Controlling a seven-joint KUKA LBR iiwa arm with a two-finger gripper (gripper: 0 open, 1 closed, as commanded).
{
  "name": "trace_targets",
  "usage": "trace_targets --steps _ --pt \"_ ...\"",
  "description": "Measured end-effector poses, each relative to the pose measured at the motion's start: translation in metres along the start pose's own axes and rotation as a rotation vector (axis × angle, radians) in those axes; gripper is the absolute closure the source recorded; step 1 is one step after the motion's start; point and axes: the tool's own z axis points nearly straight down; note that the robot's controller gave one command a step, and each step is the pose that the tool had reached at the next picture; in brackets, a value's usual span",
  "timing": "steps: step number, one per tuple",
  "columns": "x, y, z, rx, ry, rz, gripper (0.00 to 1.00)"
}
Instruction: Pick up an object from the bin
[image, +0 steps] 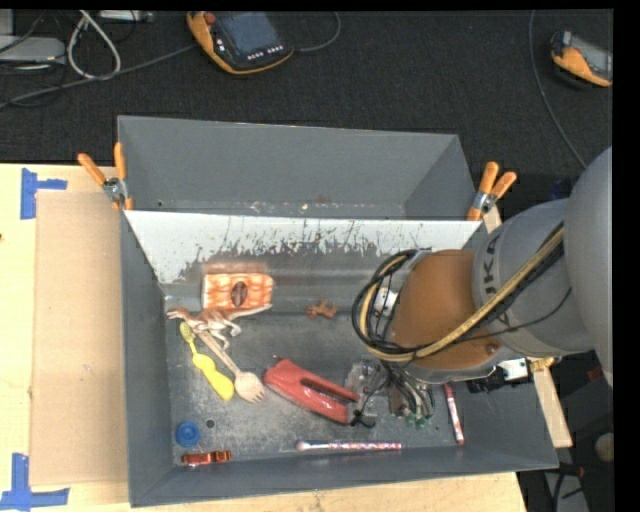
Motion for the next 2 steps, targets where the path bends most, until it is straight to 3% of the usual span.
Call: trace_targets --steps 1,2 --pt "0.000 0.000 0.000 0.000 0.000 -0.001 1.00" --pt "0.003 -0.005 -0.061 0.001 0.007 0.004 1.00"
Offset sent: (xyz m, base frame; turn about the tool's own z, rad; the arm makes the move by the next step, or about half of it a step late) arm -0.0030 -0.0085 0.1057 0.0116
